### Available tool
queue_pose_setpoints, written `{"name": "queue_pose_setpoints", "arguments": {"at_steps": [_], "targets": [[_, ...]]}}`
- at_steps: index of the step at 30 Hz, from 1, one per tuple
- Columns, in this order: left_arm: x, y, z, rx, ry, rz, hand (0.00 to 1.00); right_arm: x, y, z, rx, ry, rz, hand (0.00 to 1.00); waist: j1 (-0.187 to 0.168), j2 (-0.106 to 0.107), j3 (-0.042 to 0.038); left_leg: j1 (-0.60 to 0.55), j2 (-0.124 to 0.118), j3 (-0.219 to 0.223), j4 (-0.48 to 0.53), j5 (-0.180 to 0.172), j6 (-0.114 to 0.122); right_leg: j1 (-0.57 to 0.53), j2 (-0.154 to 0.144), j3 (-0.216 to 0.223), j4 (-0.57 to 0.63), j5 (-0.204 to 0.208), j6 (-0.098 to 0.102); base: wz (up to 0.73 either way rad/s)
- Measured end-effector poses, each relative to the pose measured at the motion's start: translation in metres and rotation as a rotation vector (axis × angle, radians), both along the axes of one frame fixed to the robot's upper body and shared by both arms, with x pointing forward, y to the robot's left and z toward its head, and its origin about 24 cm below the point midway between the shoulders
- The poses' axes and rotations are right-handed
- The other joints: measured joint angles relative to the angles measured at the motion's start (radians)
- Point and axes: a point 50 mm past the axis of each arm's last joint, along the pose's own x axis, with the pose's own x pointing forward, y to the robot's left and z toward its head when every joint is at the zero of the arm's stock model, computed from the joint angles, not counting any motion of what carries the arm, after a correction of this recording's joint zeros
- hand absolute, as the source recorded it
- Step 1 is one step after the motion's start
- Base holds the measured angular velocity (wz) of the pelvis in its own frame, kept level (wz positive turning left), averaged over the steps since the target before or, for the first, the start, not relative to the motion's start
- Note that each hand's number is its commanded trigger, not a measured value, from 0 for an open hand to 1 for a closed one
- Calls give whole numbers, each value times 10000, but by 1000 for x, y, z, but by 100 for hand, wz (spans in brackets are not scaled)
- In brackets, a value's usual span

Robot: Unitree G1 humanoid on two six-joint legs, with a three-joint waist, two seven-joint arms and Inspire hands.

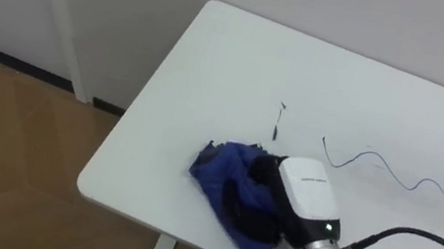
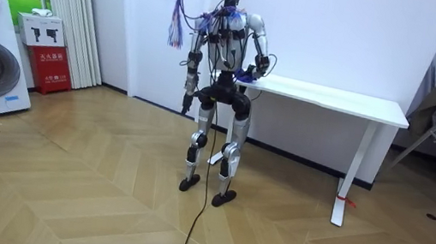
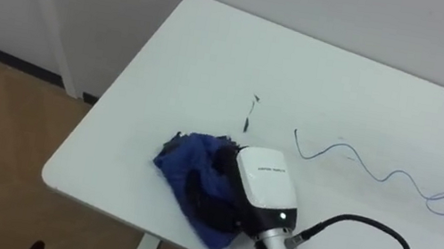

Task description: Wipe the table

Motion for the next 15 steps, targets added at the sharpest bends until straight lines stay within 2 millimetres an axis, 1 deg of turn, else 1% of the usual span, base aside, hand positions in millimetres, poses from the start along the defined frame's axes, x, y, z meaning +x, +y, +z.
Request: {"name": "queue_pose_setpoints", "arguments": {"at_steps": [2,4,6,7,9,10,11,12,13,14,15], "targets": [[0,0,0,-1,46,21,0,7,-1,-2,455,347,-346,100,69,-3,4,9,0,13,-2,18,-3,3,-3,-10,1,0,0,-2],[2,-2,0,-22,-48,30,0,21,-4,-3,763,566,-671,100,152,-15,43,-8,-10,15,6,50,-1,-15,-15,-2,15,0,-1,0],[1,-4,-1,-118,11,227,0,49,-13,-1,725,819,-1187,100,183,-21,78,-68,-10,-32,12,84,-13,-21,-16,-80,28,1,-2,9],[0,-5,-1,-151,48,214,0,56,-17,-1,742,887,-1441,100,200,-24,83,-128,-10,-61,15,84,-13,-34,-18,-118,33,3,-5,17],[1,-4,-1,-200,59,194,0,82,-41,6,773,943,-2659,100,226,-59,93,-451,-23,-251,101,115,-27,-229,-29,-308,49,26,-42,24],[1,-4,0,-192,66,201,0,87,-47,9,831,912,-2992,100,231,-68,91,-566,-34,-316,145,122,-28,-297,-30,-346,54,27,-44,26],[-2,-3,0,-201,172,242,0,97,-60,16,843,741,-3618,100,250,-125,61,-810,-33,-386,229,131,-34,-473,-31,-431,82,29,-46,22],[-4,-3,-1,-294,343,228,0,106,-74,24,656,564,-4113,100,254,-99,88,-1019,-34,-436,326,174,-48,-649,-44,-524,122,37,-59,21],[-5,-2,-1,-324,457,182,0,110,-82,27,544,471,-4373,100,249,-79,102,-1111,-37,-466,382,184,-58,-746,-51,-580,149,39,-62,25],[-8,0,-1,-344,610,142,0,112,-98,32,402,305,-4913,100,246,-55,118,-1251,-71,-549,402,224,-59,-838,-68,-595,152,39,-63,29],[-11,3,0,-287,720,145,0,110,-113,34,473,212,-5500,100,245,-55,117,-1290,-98,-605,351,292,-63,-886,-88,-601,170,39,-63,27]]}}
